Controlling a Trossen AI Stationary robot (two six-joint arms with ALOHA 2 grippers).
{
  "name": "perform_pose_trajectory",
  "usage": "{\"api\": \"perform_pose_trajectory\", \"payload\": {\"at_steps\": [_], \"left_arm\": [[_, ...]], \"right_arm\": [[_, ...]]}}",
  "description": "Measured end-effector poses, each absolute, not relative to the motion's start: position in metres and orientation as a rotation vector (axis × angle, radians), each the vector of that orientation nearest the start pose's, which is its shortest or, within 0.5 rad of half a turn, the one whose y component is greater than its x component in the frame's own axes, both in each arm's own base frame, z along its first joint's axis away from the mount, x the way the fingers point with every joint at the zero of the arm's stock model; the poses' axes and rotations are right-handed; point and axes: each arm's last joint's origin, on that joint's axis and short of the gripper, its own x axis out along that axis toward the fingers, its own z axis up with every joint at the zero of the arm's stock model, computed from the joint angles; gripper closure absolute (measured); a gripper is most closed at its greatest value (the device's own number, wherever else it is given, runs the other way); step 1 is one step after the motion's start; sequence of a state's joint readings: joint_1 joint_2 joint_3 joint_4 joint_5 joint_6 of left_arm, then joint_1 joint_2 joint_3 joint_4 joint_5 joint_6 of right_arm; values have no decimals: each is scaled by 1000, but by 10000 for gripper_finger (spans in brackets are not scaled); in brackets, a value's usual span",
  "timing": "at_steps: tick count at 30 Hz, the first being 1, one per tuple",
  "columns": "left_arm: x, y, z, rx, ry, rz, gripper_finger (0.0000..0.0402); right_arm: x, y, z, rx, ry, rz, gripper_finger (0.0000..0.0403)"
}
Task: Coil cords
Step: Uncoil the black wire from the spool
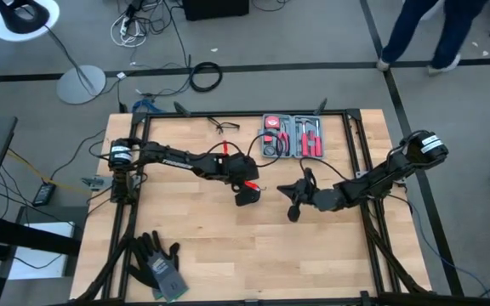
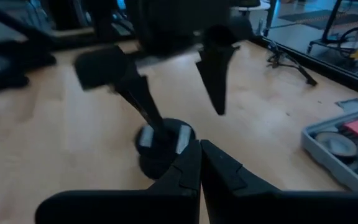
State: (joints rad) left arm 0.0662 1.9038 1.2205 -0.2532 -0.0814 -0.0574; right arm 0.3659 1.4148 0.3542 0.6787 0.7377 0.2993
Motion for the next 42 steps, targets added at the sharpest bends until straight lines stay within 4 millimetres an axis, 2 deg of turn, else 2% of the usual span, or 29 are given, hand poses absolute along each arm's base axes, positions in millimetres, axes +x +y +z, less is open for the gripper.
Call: {"api": "perform_pose_trajectory", "payload": {"at_steps": [4,10,15,18,23,42], "left_arm": [[390,27,166,-45,943,161,34],[390,28,167,-44,937,163,34],[389,28,166,-37,948,176,34],[389,28,166,-39,950,178,34],[388,28,165,-52,962,191,34],[388,28,165,-58,958,194,34]], "right_arm": [[230,62,134,90,325,-396,394],[253,59,106,45,499,-203,394],[272,50,98,27,523,-261,394],[276,44,95,22,538,-288,394],[277,40,97,5,545,-294,394],[270,39,133,-64,500,-257,394]]}}
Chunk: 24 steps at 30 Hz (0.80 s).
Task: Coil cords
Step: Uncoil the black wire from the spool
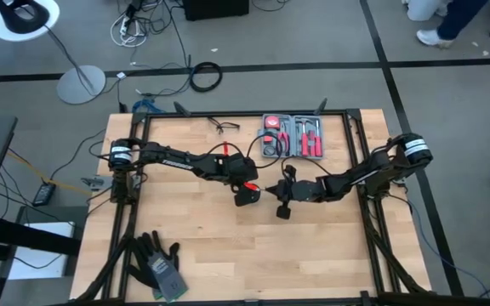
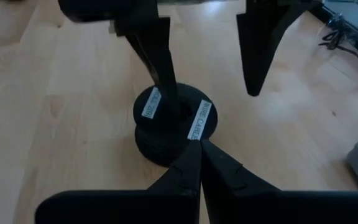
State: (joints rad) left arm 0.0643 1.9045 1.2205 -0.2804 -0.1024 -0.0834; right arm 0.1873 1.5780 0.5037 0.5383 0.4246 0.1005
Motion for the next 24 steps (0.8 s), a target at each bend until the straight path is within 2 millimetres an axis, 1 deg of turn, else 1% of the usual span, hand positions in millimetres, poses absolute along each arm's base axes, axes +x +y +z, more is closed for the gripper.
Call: {"api": "perform_pose_trajectory", "payload": {"at_steps": [7,11,13,16,20,24], "left_arm": [[388,28,165,-58,959,193,34],[388,28,165,-58,959,193,34],[388,28,165,-59,959,193,34],[388,28,165,-59,958,193,34],[389,28,166,-58,954,193,34],[389,28,166,-59,950,193,34]], "right_arm": [[266,38,136,-80,522,-263,394],[262,33,131,-94,570,-379,392],[259,32,127,-91,609,-410,385],[255,32,122,-75,666,-415,365],[255,32,122,-37,663,-399,325],[256,29,122,-64,673,-393,281]]}}
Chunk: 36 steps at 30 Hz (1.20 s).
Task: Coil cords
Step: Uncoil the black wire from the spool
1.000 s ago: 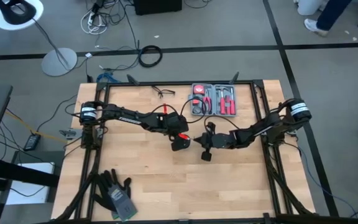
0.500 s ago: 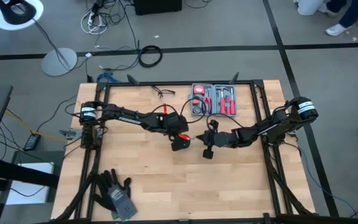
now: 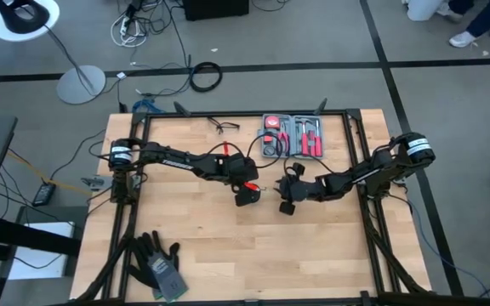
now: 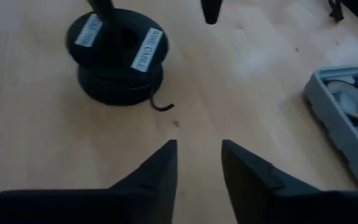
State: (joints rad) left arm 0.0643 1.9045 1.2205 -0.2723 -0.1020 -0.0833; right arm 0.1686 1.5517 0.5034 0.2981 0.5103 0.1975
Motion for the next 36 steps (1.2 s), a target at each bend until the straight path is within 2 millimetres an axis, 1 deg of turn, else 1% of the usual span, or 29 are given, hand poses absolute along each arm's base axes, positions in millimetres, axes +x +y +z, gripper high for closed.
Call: {"api": "perform_pose_trajectory", "payload": {"at_steps": [2,5,8,10,12,15,19,22,27,29,32,36], "left_arm": [[389,28,166,-57,948,196,34],[391,28,167,-55,923,202,34],[392,29,168,-54,905,204,34],[393,29,169,-54,900,204,34],[393,29,169,-54,897,204,34],[393,29,169,-54,900,205,34],[392,29,168,-54,904,204,34],[392,29,168,-54,905,205,34],[392,29,168,-54,912,205,34],[392,29,168,-53,914,205,34],[392,29,168,-53,915,205,34],[391,29,168,-53,915,206,34]], "right_arm": [[256,26,121,-57,665,-381,261],[252,23,114,-5,591,-330,235],[246,26,105,64,494,-266,219],[241,30,99,136,446,-264,214],[238,35,93,167,434,-268,214],[240,42,86,185,446,-259,220],[256,48,88,113,429,-263,230],[265,43,89,32,431,-339,236],[270,32,91,8,437,-376,239],[270,29,90,11,445,-361,239],[271,27,89,-7,469,-289,243],[270,26,86,-21,507,-278,268]]}}
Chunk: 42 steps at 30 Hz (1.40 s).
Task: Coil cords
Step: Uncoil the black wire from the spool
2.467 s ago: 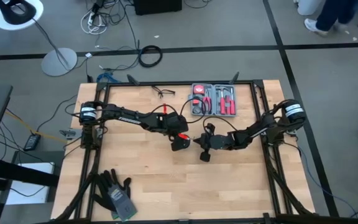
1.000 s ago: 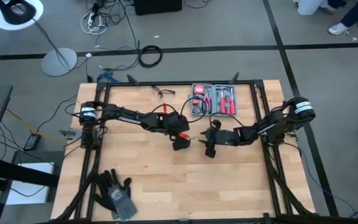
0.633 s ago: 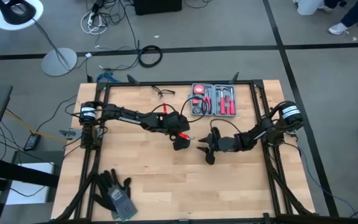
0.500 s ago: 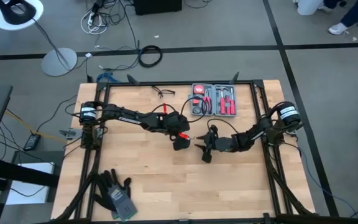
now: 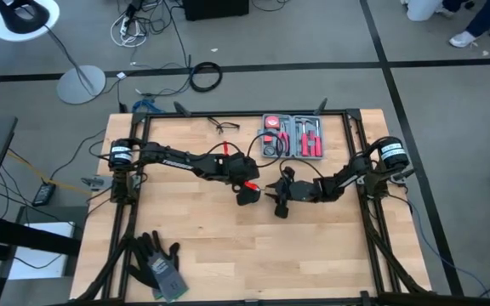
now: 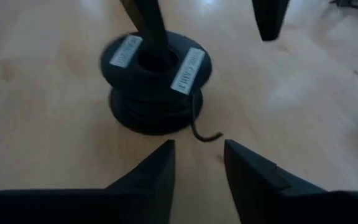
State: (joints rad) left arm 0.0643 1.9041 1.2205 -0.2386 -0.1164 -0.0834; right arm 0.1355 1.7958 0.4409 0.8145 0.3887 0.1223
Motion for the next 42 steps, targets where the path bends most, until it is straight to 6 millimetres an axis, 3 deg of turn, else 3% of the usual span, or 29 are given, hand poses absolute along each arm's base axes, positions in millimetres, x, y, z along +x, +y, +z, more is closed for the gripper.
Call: {"api": "perform_pose_trajectory", "payload": {"at_steps": [8,16,20,24,28,36,42], "left_arm": [[392,29,168,-53,915,206,34],[392,29,168,-53,915,206,34],[391,29,168,-53,916,206,34],[391,29,168,-53,917,206,34],[391,29,168,-53,917,206,34],[391,29,168,-53,915,206,34],[391,29,168,-53,915,206,34]], "right_arm": [[271,26,87,-32,502,-276,392],[270,26,86,35,501,-293,387],[269,24,84,221,495,-350,400],[270,16,82,464,498,-353,383],[268,10,83,566,460,-361,354],[270,5,87,617,408,-353,292],[271,6,87,601,413,-301,270]]}}
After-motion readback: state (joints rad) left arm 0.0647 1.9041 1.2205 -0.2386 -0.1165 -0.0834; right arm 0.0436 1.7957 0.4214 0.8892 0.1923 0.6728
